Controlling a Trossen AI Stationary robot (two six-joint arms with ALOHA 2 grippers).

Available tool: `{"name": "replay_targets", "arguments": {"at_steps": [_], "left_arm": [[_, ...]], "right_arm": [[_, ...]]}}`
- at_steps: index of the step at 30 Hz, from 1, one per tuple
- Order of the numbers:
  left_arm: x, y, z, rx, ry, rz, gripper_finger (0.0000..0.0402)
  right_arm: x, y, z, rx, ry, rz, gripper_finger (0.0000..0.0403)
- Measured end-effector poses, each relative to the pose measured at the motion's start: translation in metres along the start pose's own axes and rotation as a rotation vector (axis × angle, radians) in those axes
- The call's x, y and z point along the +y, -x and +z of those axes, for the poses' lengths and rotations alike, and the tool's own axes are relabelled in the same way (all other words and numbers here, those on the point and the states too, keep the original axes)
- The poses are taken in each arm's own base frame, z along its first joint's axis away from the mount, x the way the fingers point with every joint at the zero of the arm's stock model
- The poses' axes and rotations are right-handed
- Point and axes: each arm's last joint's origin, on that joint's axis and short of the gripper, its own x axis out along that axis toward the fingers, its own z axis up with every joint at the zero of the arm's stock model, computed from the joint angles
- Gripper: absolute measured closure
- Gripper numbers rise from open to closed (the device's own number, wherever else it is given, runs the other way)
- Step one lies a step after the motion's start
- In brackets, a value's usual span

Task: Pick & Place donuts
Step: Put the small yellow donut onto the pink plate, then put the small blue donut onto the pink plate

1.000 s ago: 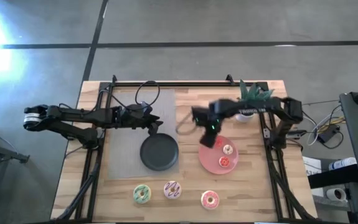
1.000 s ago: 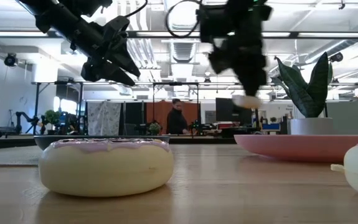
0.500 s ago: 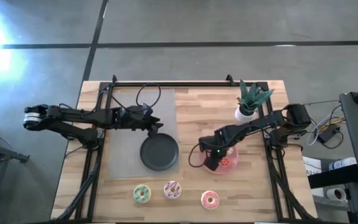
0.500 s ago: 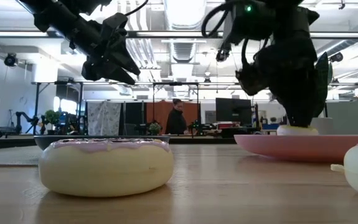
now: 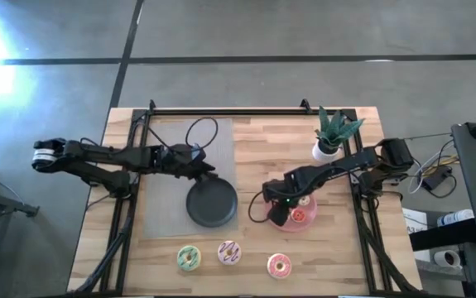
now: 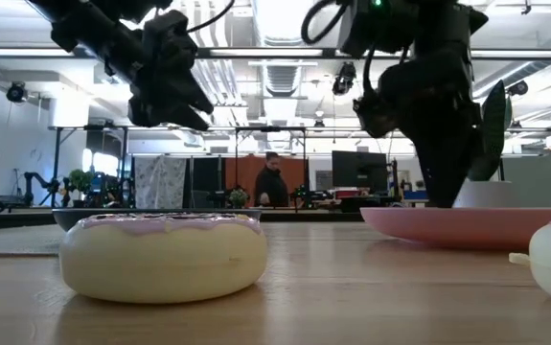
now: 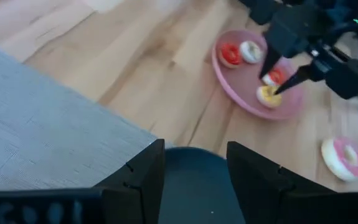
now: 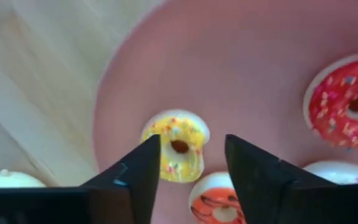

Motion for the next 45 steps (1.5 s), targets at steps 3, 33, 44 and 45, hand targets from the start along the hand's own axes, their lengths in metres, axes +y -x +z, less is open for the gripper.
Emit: {"name": "replay_targets", "arguments": {"at_steps": [3, 33, 44, 45], "left_arm": [[-0.001, -0.001, -0.006, -0.013, -0.037, 0.030, 0.0255], [0.151, -0.038, -0.002, 0.432, 0.306, 0.443, 0.0255], [0.151, -0.049, 0.001, 0.369, 0.256, 0.458, 0.0331], [0.150, -0.050, 0.001, 0.361, 0.247, 0.460, 0.0346]], "right_arm": [[0.005, 0.005, 0.001, -0.048, 0.031, -0.014, 0.0206], [0.009, 0.028, 0.016, -0.144, 0.026, -0.011, 0.0197], [0.010, 0.028, 0.017, -0.154, 0.036, -0.001, 0.0199], [0.010, 0.029, 0.016, -0.157, 0.037, 0.002, 0.0201]]}}
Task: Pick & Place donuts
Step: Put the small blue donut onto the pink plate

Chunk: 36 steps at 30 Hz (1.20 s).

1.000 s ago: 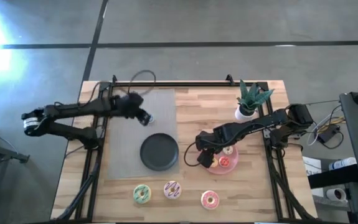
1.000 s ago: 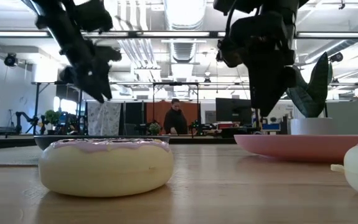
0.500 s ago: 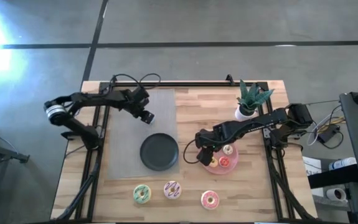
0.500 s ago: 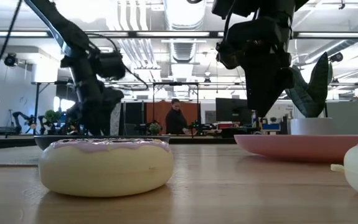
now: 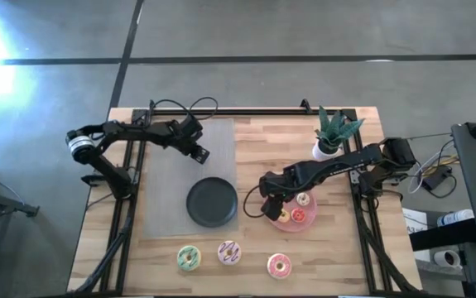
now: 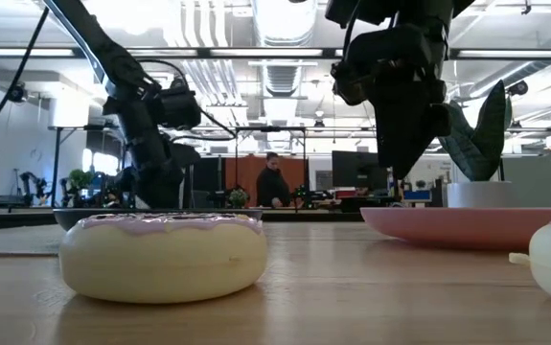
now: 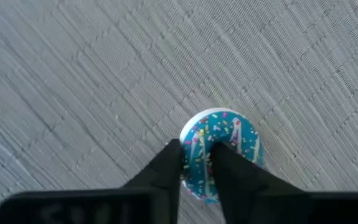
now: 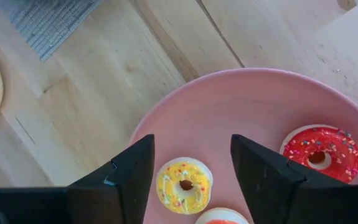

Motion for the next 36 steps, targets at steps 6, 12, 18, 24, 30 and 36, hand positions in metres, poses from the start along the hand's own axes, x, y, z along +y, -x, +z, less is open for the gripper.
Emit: {"name": "replay_targets", "arguments": {"at_steps": [6, 12, 18, 24, 30, 36], "left_arm": [[-0.013, 0.005, 0.002, -0.031, -0.050, -0.033, 0.0396], [-0.070, 0.041, -0.002, -0.213, -0.257, -0.335, 0.0400], [-0.137, 0.051, -0.023, -0.404, -0.345, -0.544, 0.0401], [-0.181, 0.027, -0.027, -0.448, -0.354, -0.555, 0.0401], [-0.212, 0.007, -0.013, -0.408, -0.397, -0.605, 0.0401], [-0.234, -0.004, -0.006, -0.392, -0.460, -0.659, 0.0401]], "right_arm": [[0.001, 0.012, 0.002, -0.050, 0.012, 0.042, 0.0223], [-0.013, 0.030, -0.001, -0.080, -0.032, 0.079, 0.0250], [-0.042, 0.024, -0.001, -0.021, -0.171, 0.388, 0.0265], [-0.056, 0.015, -0.008, -0.071, -0.323, 0.548, 0.0248], [-0.056, 0.021, -0.014, -0.081, -0.340, 0.553, 0.0197], [-0.059, 0.030, -0.016, -0.156, -0.362, 0.516, 0.0159]]}}
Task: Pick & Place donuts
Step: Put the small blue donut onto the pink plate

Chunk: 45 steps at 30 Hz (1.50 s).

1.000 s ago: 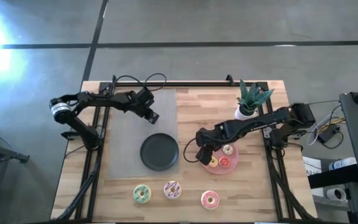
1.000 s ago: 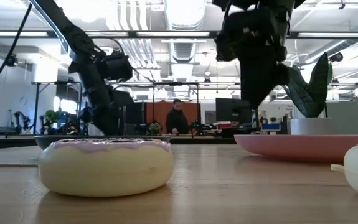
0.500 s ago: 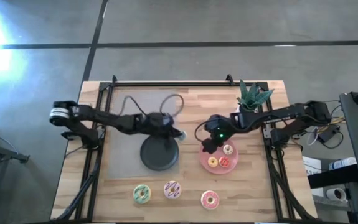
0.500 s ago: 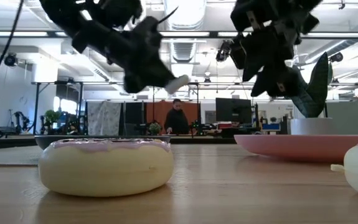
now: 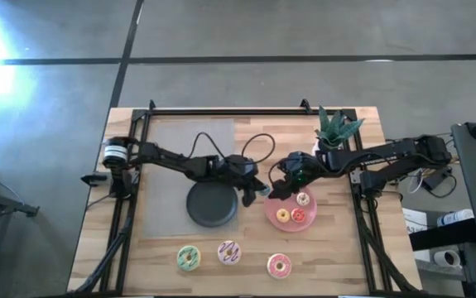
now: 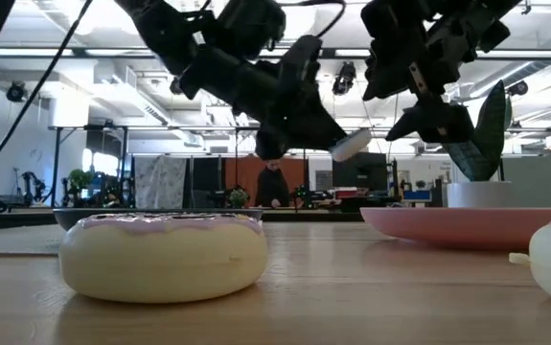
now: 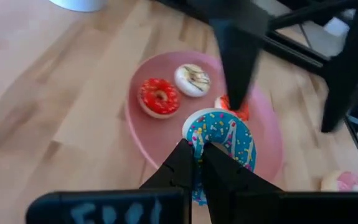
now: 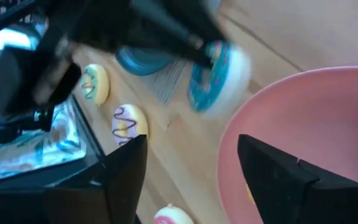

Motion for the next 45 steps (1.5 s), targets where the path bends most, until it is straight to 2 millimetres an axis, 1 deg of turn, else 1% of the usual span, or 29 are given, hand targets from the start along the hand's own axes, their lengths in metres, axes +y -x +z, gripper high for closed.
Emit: {"name": "replay_targets", "arguments": {"at_steps": [4, 10, 16, 19, 23, 28, 33, 37, 39, 43, 45], "left_arm": [[-0.008, -0.002, 0.007, -0.022, -0.046, -0.025, 0.0401], [-0.011, -0.002, 0.014, -0.042, -0.068, -0.030, 0.0401], [-0.011, -0.005, 0.013, -0.044, -0.071, -0.031, 0.0401], [-0.011, -0.005, 0.015, -0.056, -0.077, -0.035, 0.0401], [-0.011, -0.005, 0.014, -0.052, -0.076, -0.032, 0.0401], [-0.011, -0.005, 0.013, -0.049, -0.072, -0.029, 0.0397], [-0.011, -0.005, 0.013, -0.050, -0.068, -0.026, 0.0362], [-0.011, -0.005, 0.013, -0.046, -0.068, -0.024, 0.0331], [-0.010, -0.005, 0.010, -0.020, -0.071, 0.006, 0.0317], [-0.007, -0.003, 0.002, 0.064, -0.056, 0.054, 0.0296], [-0.008, 0.001, -0.003, 0.125, -0.054, 0.070, 0.0289]], "right_arm": [[-0.003, 0.005, -0.001, -0.027, -0.008, -0.044, 0.0150], [-0.004, 0.004, -0.001, -0.027, -0.001, -0.055, 0.0153], [-0.002, 0.001, 0.000, -0.038, 0.007, -0.038, 0.0155], [-0.003, 0.000, 0.001, -0.040, 0.006, -0.045, 0.0165], [-0.003, 0.001, 0.002, -0.046, 0.003, -0.047, 0.0199], [-0.004, 0.001, 0.003, -0.050, -0.001, -0.047, 0.0266], [-0.004, 0.001, 0.003, -0.048, -0.002, -0.050, 0.0336], [-0.005, 0.001, 0.003, -0.043, -0.012, -0.056, 0.0379], [-0.008, 0.001, 0.001, -0.028, -0.025, -0.088, 0.0388], [-0.019, 0.003, -0.005, 0.021, -0.079, -0.202, 0.0385], [-0.024, 0.003, -0.007, 0.043, -0.093, -0.248, 0.0385]]}}
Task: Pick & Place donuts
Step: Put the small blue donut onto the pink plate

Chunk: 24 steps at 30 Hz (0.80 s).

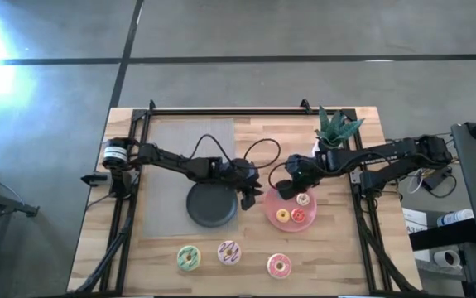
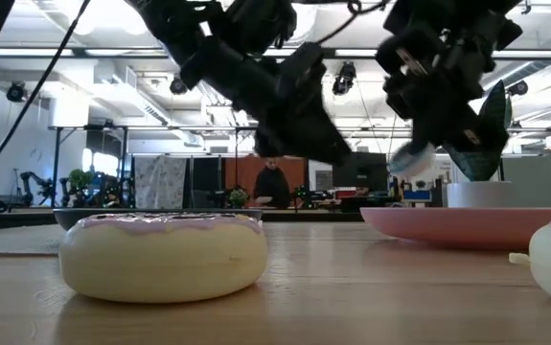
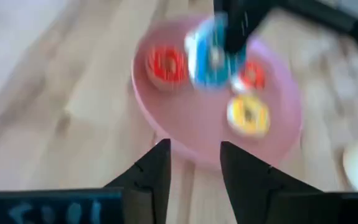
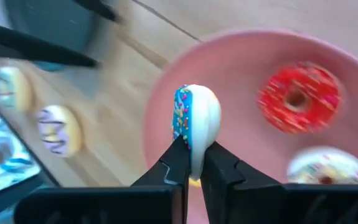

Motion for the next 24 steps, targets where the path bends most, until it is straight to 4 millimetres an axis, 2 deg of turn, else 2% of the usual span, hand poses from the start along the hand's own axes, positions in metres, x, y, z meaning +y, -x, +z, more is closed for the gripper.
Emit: {"name": "replay_targets", "arguments": {"at_steps": [4, 10, 17, 24], "left_arm": [[-0.003, 0.007, -0.012, 0.133, -0.028, 0.030, 0.0285], [-0.001, 0.024, -0.022, 0.143, -0.031, 0.075, 0.0284], [0.006, 0.055, -0.030, 0.115, 0.015, 0.121, 0.0284], [0.018, 0.086, -0.050, 0.104, 0.032, 0.239, 0.0284]], "right_arm": [[-0.010, -0.012, -0.004, 0.084, -0.014, -0.004, 0.0385], [-0.020, -0.038, -0.001, 0.050, -0.064, 0.000, 0.0375], [-0.021, -0.058, 0.003, 0.077, -0.080, -0.042, 0.0318], [-0.020, -0.057, 0.003, 0.085, -0.082, -0.072, 0.0262]]}}
